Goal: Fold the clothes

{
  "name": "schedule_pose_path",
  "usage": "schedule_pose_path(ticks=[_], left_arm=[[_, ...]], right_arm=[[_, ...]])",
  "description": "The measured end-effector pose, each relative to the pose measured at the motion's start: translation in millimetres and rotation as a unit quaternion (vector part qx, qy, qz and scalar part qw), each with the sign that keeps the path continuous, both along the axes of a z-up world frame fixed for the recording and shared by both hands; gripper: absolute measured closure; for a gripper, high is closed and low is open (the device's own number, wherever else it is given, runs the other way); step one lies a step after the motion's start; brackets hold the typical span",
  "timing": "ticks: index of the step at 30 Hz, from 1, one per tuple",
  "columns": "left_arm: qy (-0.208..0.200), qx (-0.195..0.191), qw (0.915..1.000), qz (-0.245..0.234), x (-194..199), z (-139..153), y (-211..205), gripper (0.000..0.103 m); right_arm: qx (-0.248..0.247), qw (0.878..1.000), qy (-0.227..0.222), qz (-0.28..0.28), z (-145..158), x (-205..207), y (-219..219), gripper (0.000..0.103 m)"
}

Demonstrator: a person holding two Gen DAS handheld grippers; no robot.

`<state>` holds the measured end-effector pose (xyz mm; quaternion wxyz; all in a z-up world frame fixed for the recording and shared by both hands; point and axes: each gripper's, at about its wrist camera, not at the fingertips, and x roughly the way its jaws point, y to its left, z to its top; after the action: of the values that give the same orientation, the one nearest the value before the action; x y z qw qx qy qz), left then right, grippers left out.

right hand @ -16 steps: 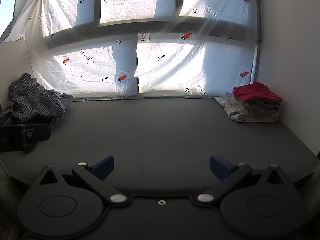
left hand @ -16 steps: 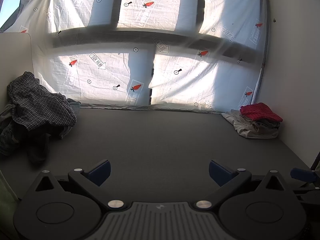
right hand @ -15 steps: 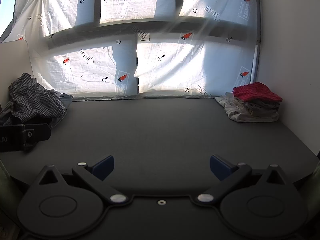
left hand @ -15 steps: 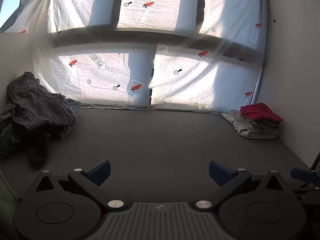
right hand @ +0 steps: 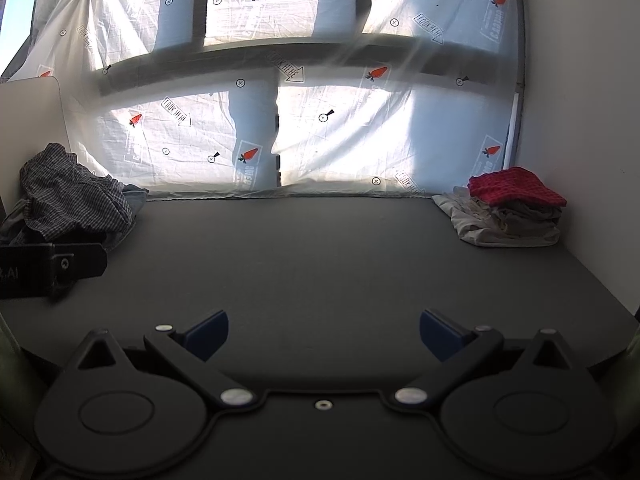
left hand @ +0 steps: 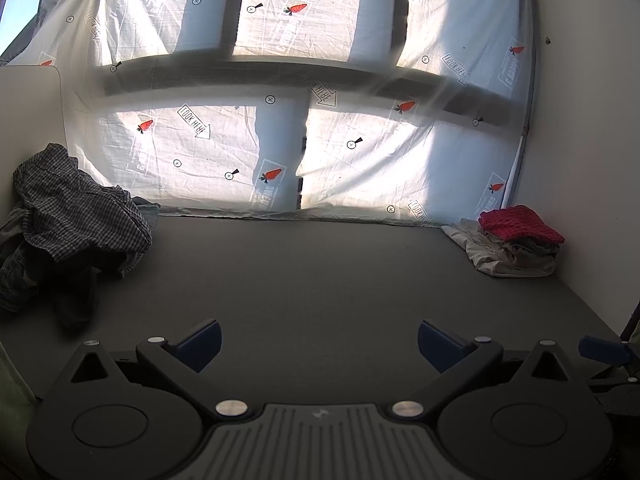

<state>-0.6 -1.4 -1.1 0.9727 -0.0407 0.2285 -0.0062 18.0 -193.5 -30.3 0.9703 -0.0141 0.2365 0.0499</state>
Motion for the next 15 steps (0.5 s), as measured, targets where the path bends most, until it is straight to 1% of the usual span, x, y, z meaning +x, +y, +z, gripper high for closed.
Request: schedule_pose_path(ticks=[15], left_arm=[[0.005, 0.001, 1.0000, -0.001, 1.2, 1.7, -3.2, 0.000]], right_arm=[[-0.002, 1.000, 0.000, 0.001, -0.1, -1.1, -0.1, 0.000]])
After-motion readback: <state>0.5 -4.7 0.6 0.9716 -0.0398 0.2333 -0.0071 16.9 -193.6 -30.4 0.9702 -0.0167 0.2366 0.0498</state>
